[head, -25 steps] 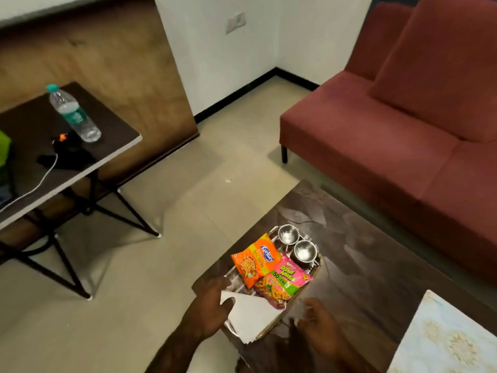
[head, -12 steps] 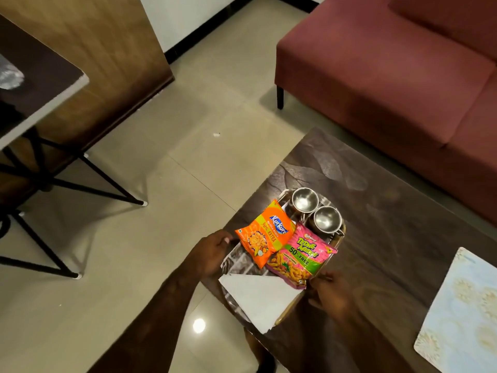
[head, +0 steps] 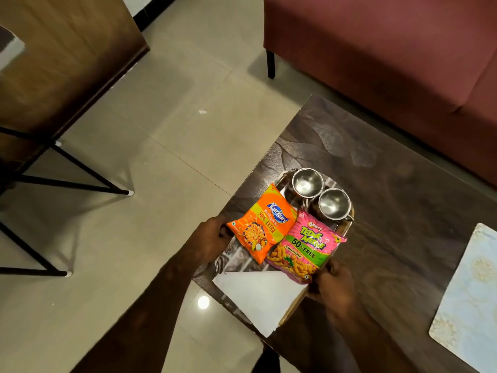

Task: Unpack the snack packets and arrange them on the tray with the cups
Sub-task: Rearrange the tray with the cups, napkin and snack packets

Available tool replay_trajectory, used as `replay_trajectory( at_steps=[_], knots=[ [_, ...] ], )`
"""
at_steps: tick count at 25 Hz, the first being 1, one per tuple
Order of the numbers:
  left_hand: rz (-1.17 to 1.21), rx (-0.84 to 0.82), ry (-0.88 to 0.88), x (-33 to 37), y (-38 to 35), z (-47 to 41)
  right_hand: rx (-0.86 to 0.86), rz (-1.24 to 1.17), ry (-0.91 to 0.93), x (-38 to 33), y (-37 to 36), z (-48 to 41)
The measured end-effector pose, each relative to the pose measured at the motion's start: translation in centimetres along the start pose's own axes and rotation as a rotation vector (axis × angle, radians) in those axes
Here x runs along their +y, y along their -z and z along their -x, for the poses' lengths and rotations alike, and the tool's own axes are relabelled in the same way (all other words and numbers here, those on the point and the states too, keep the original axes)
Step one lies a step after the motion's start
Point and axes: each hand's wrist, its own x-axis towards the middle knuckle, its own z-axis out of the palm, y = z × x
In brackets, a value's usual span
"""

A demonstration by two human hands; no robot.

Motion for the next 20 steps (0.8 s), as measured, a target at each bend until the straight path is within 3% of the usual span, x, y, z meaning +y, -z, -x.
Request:
replay_trajectory(
  at_steps=[5, 11, 20],
  knots=[
    [-0.012, -0.02, -0.018, -0.3, -0.6, -0.2, 0.02, 0.014, 0.034, 0.3, 0.4, 0.0],
    [0.035, -0.066, 0.078, -1.2, 0.4, -0.2, 0.018, 0.022, 0.061, 1.3, 4.6, 1.3],
    [0.022, -0.011, 0.129, -2.5, 3.1, 0.2, 0.121, 0.146, -0.036, 6.0, 10.3, 1.0]
  ],
)
